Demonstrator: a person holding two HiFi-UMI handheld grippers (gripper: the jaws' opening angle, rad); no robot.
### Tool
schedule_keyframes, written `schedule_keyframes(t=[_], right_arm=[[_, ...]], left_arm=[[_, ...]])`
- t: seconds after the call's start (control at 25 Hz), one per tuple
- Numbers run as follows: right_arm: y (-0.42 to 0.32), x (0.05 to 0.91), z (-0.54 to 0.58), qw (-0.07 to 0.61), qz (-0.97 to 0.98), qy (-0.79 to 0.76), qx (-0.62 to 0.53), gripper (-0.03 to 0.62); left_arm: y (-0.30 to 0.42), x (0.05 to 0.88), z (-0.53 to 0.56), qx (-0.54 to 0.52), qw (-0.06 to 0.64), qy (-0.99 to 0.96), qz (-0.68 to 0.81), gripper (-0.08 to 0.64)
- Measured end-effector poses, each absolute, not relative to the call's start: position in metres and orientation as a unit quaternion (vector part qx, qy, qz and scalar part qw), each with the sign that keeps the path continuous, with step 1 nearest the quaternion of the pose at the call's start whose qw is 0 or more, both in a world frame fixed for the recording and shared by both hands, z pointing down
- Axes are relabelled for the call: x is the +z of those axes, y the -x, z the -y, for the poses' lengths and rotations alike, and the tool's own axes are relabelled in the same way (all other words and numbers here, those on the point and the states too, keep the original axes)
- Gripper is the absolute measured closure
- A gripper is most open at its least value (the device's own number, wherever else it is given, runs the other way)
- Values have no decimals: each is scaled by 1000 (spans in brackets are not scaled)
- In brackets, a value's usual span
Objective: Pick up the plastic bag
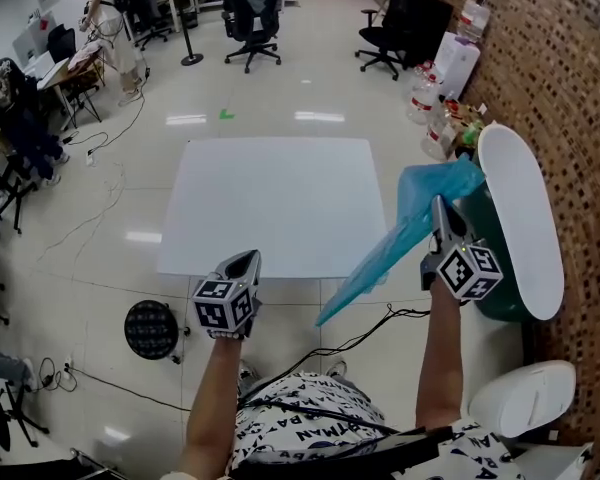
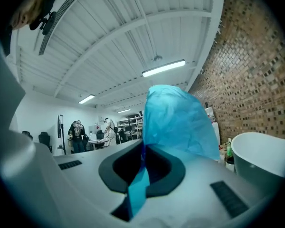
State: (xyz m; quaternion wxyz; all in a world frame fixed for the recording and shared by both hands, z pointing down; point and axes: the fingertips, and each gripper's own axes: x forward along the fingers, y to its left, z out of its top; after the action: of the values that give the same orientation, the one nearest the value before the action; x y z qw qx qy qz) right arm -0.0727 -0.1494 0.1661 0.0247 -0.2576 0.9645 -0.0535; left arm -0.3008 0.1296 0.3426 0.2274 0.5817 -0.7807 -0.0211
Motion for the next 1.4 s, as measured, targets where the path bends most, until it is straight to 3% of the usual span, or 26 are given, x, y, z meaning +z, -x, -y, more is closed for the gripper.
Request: schedule_keyframes(t=[0.32,0.56,0.76,1.0,1.2,1.4], right_arm=[[155,193,236,-74,-981,177,19,586],[283,277,242,-198,-966,57,157,586],[374,364,148,-283,-920,-105,251,586],[409,501,4,-345,-778,-304,429,586],[402,578,-77,-349,-676,-404,508,586],[405,600,-115,-336,-663,-416,524,562]], left_arm=[[275,362,-117,-23,245,-545,802,560],[258,390,-135,-9,271,-511,816,560],[280,411,-155,4,290,-497,818,560],[329,427,-166,9,311,-470,826,560],[361,453,-181,15,334,-456,825,560],[390,480,-188,24,357,-458,814,560]])
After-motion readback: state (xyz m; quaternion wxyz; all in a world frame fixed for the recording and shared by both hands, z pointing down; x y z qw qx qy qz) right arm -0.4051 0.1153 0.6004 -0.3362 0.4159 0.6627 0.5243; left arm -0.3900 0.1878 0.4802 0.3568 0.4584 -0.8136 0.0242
